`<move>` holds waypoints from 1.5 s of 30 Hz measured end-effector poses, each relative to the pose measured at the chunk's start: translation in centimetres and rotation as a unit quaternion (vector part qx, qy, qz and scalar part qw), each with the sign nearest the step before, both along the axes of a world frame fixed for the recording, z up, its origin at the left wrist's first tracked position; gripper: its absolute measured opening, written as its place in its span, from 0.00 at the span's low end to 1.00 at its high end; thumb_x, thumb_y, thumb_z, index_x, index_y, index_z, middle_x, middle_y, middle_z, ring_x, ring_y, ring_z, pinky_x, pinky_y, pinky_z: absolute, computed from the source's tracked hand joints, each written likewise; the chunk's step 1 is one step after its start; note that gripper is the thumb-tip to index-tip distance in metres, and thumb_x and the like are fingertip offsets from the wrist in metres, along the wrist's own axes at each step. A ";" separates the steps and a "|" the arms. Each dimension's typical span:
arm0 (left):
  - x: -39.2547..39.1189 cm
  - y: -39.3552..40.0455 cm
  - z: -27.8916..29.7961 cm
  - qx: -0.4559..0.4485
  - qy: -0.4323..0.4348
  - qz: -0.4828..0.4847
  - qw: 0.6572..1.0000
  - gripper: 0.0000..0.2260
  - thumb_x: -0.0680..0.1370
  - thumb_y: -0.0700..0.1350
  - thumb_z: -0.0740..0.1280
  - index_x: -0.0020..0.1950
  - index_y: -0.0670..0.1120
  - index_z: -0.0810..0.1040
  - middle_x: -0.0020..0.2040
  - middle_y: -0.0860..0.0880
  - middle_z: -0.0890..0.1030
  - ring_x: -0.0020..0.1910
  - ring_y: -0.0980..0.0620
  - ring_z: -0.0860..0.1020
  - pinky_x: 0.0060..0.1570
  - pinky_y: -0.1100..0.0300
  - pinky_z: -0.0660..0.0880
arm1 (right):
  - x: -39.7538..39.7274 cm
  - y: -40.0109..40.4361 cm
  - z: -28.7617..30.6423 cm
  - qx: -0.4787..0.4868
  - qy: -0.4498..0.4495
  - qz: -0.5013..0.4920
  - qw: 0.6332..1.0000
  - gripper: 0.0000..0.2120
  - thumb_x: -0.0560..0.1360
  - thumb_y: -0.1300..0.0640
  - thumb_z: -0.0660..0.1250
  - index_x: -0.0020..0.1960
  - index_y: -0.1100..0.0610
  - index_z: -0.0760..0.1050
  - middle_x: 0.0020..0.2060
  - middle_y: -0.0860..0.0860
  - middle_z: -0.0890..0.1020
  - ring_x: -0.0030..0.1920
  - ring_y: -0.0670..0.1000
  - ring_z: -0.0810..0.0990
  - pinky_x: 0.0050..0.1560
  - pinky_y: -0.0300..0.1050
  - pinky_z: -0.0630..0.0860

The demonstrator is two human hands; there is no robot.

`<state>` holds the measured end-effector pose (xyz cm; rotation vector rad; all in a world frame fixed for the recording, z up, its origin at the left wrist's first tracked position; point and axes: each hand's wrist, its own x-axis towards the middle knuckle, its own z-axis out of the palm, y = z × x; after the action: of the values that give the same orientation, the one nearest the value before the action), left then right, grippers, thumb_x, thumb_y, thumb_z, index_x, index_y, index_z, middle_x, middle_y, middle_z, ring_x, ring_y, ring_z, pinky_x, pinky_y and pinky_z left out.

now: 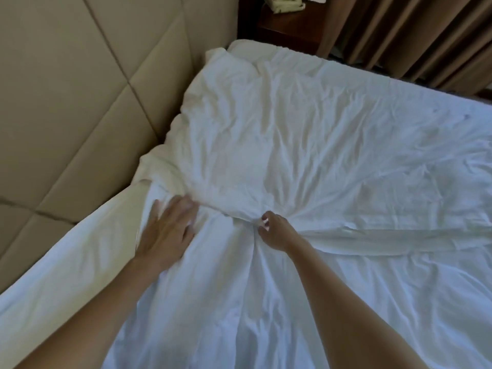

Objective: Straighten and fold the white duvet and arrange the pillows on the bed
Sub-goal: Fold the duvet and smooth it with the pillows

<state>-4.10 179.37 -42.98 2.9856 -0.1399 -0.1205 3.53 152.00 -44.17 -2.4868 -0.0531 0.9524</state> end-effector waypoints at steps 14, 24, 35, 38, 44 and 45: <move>-19.2 1.1 5.9 -0.031 0.171 0.329 0.928 0.16 0.81 0.56 0.60 0.55 0.43 0.73 0.46 0.42 0.81 0.47 0.40 0.80 0.47 0.52 0.75 | -25.8 10.0 1.9 0.240 0.176 -0.019 0.955 0.32 0.70 0.46 0.75 0.69 0.53 0.67 0.60 0.49 0.76 0.57 0.48 0.79 0.52 0.37 0.78; -26.2 -7.8 7.4 -0.478 0.140 0.284 0.819 0.11 0.73 0.54 0.72 0.51 0.51 0.79 0.48 0.51 0.78 0.47 0.56 0.76 0.52 0.58 0.72 | -29.5 7.2 5.3 0.260 0.095 -0.080 0.958 0.14 0.71 0.53 0.63 0.49 0.59 0.82 0.42 0.56 0.85 0.43 0.50 0.83 0.43 0.49 0.80; -33.4 -10.9 9.8 -0.381 0.194 0.482 0.765 0.13 0.76 0.56 0.70 0.46 0.46 0.80 0.43 0.46 0.83 0.41 0.48 0.81 0.37 0.58 0.74 | -26.9 0.9 14.6 0.345 0.164 0.044 0.923 0.18 0.77 0.58 0.70 0.65 0.57 0.74 0.57 0.51 0.81 0.47 0.42 0.82 0.44 0.39 0.78; -30.6 -13.1 14.1 -0.573 0.134 0.555 0.587 0.11 0.77 0.47 0.72 0.53 0.40 0.80 0.42 0.43 0.85 0.40 0.46 0.84 0.44 0.55 0.82 | -29.7 -1.9 16.6 0.163 0.261 0.254 0.917 0.41 0.72 0.42 0.73 0.78 0.46 0.56 0.70 0.43 0.69 0.63 0.46 0.75 0.58 0.44 0.76; -27.6 -20.5 20.2 -0.729 0.159 0.462 0.479 0.10 0.79 0.44 0.69 0.48 0.37 0.78 0.41 0.41 0.83 0.37 0.49 0.83 0.41 0.59 0.82 | -33.3 -6.3 16.7 0.234 -0.005 0.098 0.967 0.04 0.75 0.55 0.70 0.49 0.48 0.77 0.49 0.49 0.81 0.48 0.51 0.79 0.48 0.45 0.73; -28.0 -21.0 20.7 -0.724 0.158 0.411 0.532 0.14 0.78 0.48 0.70 0.52 0.36 0.79 0.48 0.41 0.83 0.45 0.48 0.84 0.52 0.54 0.81 | -33.1 -7.4 16.6 0.227 -0.018 0.070 0.971 0.02 0.76 0.56 0.68 0.45 0.50 0.78 0.46 0.51 0.82 0.46 0.53 0.79 0.46 0.48 0.74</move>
<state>-32.05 158.37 -22.33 1.0523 0.7915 -0.2471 -29.58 144.58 -27.57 -2.0951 -0.4166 0.8380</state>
